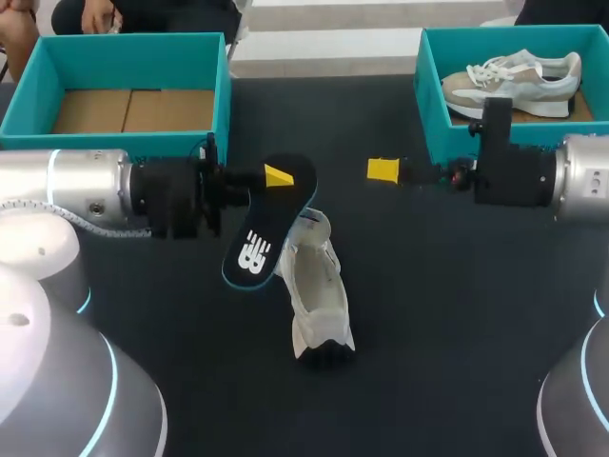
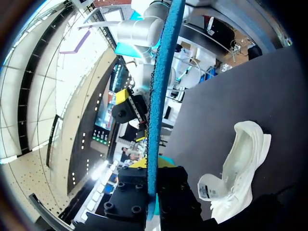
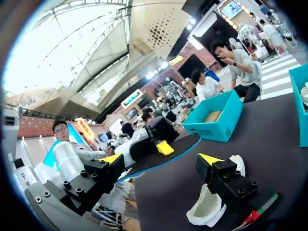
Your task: Take the shoe out of the shoebox, open the shoe tongue, remove and reinsert the insole, then place the shoe into the shoebox
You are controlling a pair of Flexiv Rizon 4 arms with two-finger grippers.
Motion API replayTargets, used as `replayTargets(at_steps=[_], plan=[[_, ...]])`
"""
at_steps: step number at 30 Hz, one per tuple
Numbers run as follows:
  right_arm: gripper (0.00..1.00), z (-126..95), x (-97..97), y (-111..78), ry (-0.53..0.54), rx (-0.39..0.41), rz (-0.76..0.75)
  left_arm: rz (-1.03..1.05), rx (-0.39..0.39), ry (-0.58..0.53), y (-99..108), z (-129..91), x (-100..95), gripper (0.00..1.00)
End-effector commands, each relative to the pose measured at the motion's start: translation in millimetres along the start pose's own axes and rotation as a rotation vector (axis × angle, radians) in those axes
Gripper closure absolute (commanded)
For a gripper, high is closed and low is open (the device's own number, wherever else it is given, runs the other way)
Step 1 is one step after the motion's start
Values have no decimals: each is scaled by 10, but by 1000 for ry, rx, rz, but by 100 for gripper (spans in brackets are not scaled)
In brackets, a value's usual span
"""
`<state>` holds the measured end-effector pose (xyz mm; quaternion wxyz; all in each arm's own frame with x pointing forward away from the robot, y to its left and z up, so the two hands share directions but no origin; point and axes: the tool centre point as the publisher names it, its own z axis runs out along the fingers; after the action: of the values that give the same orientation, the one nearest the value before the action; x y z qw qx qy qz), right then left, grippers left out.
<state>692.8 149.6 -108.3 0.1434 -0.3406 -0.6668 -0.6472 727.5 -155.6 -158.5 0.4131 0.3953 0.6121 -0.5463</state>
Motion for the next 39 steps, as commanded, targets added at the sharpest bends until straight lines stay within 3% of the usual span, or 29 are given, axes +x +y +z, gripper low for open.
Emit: replayTargets(at_steps=[1, 2, 3, 21, 30, 39], plan=[[0, 150, 36, -55, 54, 214, -642, 1, -2, 0, -6, 2, 2, 100], [0, 183, 19, -88, 85, 289, -643, 1, -2, 0, -6, 2, 2, 100], [0, 204, 2, -124, 117, 309, -671, 1, -2, 0, -6, 2, 2, 100], [0, 193, -19, -148, 111, 330, -708, 1, -2, 0, -6, 2, 2, 100], [0, 85, -47, -179, 71, 377, -849, -379, 140, -37, -340, -111, 103, 100], [0, 78, -59, -446, 60, 384, -854, -571, 220, -104, -598, -190, 249, 100]])
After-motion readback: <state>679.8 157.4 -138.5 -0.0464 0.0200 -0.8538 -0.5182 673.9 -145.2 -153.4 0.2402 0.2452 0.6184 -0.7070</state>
